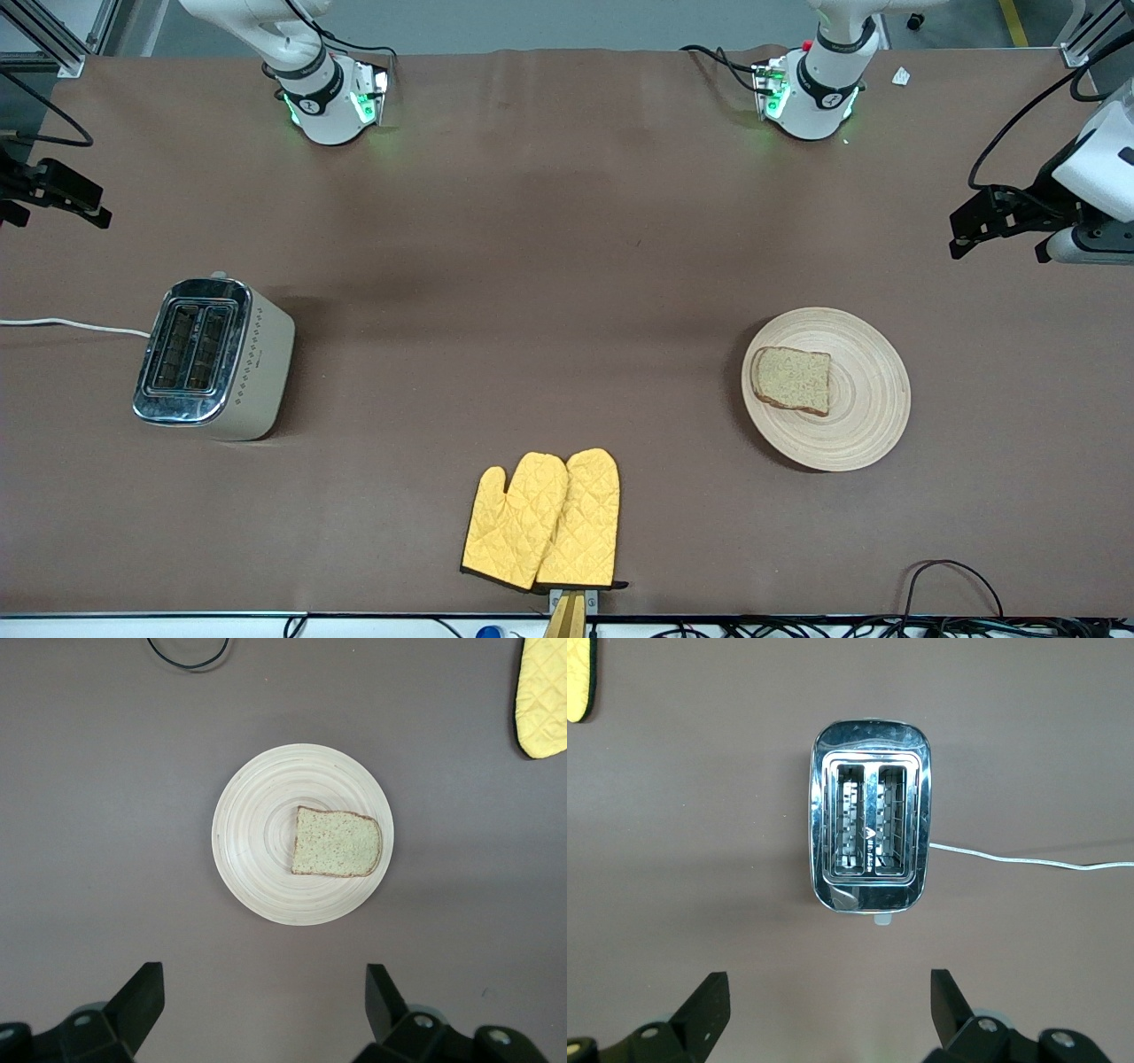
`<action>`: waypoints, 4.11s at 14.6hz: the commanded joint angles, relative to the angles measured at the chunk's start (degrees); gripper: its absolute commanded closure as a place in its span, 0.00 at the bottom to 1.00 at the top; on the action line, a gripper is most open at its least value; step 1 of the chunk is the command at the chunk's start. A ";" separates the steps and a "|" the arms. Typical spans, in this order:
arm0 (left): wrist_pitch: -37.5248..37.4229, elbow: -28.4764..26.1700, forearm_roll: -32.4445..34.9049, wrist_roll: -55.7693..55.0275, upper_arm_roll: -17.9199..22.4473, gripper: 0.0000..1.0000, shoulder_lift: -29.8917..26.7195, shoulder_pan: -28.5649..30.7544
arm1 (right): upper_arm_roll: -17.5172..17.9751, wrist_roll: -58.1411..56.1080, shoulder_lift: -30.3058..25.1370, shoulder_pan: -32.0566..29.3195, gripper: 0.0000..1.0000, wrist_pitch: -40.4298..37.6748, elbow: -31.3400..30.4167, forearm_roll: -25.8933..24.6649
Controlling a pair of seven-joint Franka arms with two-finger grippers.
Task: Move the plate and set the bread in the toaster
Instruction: 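Move the left gripper down toward the rim of the wooden plate, then push the plate with the left gripper toward the toaster while the right gripper approaches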
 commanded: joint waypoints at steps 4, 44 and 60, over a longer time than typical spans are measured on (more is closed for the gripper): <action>-0.84 1.27 0.29 -0.66 0.02 0.00 1.06 0.62 | -0.18 -0.22 -0.24 -0.04 0.00 -0.17 0.23 0.60; 7.07 4.43 -41.46 41.26 -0.77 1.00 50.11 26.29 | -0.18 12.60 3.96 6.55 0.00 2.10 -0.56 10.00; 18.30 5.66 -60.41 30.37 -8.94 1.00 50.02 1.18 | -0.18 21.21 14.95 20.96 0.00 40.94 -20.25 16.42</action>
